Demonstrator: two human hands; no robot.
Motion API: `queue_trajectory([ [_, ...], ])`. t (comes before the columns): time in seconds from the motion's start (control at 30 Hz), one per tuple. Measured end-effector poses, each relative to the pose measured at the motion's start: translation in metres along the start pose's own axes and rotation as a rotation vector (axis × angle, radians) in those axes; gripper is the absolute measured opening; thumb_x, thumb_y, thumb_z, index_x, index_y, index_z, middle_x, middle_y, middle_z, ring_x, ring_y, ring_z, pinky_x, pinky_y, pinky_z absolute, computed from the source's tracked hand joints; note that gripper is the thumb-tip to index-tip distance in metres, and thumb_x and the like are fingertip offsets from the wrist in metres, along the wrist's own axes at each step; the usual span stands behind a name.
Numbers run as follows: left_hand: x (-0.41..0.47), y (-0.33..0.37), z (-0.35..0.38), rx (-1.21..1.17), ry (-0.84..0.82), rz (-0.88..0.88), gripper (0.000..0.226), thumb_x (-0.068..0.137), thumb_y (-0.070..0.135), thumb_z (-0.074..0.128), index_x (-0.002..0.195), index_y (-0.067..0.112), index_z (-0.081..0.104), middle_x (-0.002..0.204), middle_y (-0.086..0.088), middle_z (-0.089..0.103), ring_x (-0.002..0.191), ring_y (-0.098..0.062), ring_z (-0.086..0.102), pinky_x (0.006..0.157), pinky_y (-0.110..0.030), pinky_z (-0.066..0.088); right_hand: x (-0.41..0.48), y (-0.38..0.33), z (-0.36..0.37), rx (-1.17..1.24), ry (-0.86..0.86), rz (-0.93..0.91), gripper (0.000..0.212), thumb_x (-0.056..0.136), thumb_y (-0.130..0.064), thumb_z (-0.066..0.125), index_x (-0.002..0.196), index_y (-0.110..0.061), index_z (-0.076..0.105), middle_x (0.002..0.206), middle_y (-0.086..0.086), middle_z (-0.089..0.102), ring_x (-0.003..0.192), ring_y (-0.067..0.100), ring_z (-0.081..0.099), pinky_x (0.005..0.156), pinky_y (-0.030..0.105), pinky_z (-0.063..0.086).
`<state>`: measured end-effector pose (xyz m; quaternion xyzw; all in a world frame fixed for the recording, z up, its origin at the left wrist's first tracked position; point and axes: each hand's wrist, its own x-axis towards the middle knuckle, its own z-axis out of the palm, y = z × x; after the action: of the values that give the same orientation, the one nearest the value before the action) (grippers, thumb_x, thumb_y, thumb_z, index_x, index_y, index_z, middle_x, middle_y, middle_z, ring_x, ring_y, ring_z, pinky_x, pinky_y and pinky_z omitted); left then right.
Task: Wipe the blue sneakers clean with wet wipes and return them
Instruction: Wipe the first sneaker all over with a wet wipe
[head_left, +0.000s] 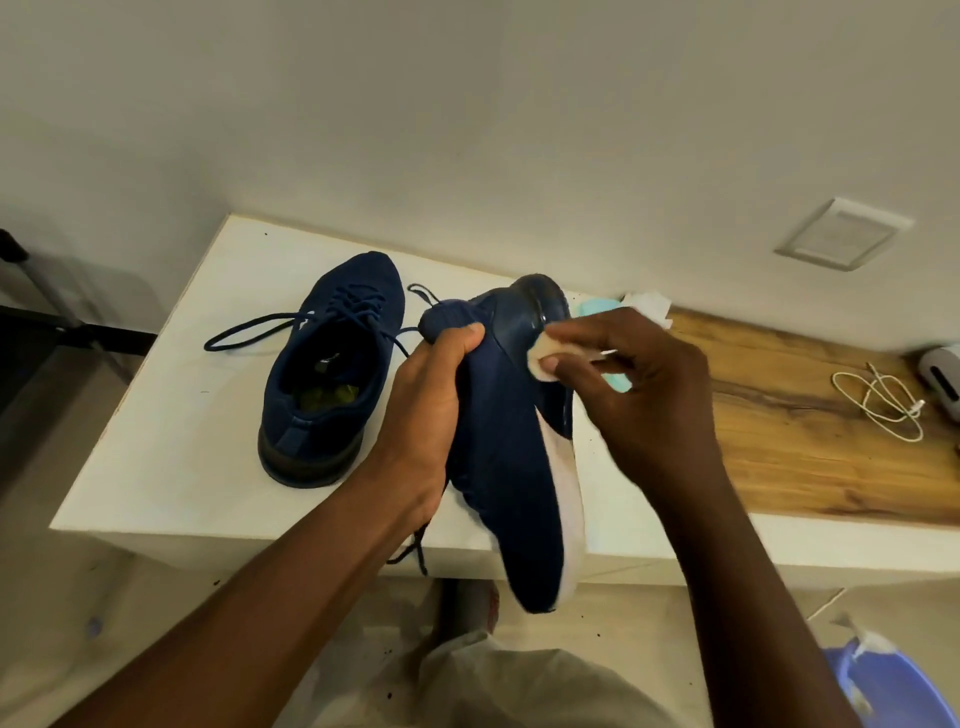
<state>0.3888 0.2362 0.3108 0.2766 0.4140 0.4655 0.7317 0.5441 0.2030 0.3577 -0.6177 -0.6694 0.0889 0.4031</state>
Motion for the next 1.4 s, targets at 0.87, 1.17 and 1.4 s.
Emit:
queue_trajectory([
  [0.87,-0.042,0.004,0.013,0.029,-0.178,0.208,0.02,0.102,0.023,0.053,0.121,0.021,0.061,0.111,-0.001,0.076,0.105,-0.02,0.072,0.091,-0.039,0.058,0.011,-0.022,-0.011,-0.142,0.325,0.121,0.009,0.094,-0.023,0.064,0.101,-0.022,0.07,0.101,-0.007,0.065,0.097,0.012,0.056,0.083,0.027,0.044],
  [1.17,-0.04,0.005,0.009,0.001,-0.139,0.181,0.026,0.103,0.024,0.053,0.128,0.02,0.059,0.118,-0.002,0.074,0.111,-0.02,0.07,0.097,-0.04,0.055,-0.056,-0.024,0.006,-0.294,0.259,-0.087,0.019,0.094,-0.02,0.06,0.104,-0.01,0.073,0.1,0.005,0.065,0.097,0.018,0.055,0.082,0.029,0.047],
  [1.4,-0.046,0.001,0.013,0.043,-0.156,0.235,0.018,0.103,0.021,0.053,0.12,0.019,0.06,0.111,-0.002,0.075,0.106,-0.02,0.071,0.092,-0.038,0.058,0.003,-0.04,-0.008,-0.339,0.203,0.043,0.008,0.09,-0.016,0.065,0.088,-0.015,0.072,0.085,0.001,0.066,0.082,0.017,0.06,0.074,0.036,0.05],
])
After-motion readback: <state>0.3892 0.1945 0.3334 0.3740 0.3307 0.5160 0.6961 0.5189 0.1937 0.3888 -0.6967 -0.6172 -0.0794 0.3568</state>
